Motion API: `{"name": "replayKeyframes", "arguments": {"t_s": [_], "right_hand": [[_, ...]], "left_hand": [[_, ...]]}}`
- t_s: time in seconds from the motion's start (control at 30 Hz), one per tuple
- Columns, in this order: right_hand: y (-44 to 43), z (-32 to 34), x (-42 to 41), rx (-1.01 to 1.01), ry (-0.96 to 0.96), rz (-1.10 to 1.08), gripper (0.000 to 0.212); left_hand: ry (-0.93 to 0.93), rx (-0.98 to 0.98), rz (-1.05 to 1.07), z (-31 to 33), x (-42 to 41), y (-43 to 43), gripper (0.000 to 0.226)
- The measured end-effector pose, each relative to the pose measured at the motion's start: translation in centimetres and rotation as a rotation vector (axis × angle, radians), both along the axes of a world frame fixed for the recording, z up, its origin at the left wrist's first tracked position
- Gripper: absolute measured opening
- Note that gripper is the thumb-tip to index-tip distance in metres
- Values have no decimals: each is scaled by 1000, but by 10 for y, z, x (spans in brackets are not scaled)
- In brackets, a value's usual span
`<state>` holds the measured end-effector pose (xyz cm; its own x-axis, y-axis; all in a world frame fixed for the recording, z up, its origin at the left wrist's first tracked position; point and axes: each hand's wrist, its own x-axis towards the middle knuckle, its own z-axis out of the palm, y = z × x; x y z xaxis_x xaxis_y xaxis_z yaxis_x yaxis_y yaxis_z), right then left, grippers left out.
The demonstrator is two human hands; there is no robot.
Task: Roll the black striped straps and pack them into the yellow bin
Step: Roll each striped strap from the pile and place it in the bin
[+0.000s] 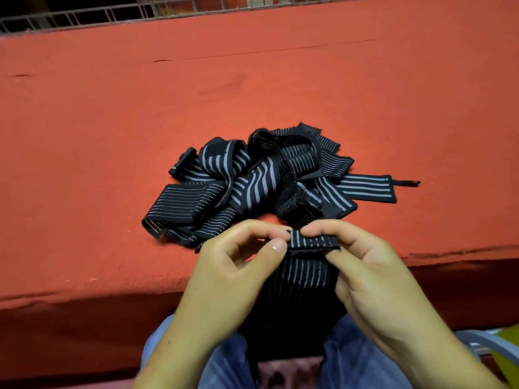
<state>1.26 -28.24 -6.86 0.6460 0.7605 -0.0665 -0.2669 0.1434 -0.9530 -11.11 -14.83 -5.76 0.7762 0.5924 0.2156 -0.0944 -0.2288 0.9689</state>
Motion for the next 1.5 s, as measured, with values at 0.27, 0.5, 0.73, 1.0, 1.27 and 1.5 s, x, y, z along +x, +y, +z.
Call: {"name": "replayKeyframes", "arguments": {"t_s": [0.27, 0.5, 0.73, 1.0, 1.27, 1.5], "right_hand": [[-4, 3, 0, -19, 0, 71, 24], [-3, 3, -3, -65, 18, 20, 24], [-2, 2, -3, -41, -26, -8, 22], [-5, -1, 3, -36, -42, -11, 25], [-5, -8, 0, -119, -30, -4, 42], [-6, -7, 2, -25, -43, -1, 30]], "left_hand": [[-23, 10, 64, 0, 1, -2, 38], [-7, 186, 82, -1, 0, 2, 36], [51, 163, -2, 1, -4, 4, 34], [91, 29, -42, 3, 0, 1, 33], [68, 175, 29, -5, 0, 1, 43], [80, 50, -64, -8, -5, -1, 44]]}}
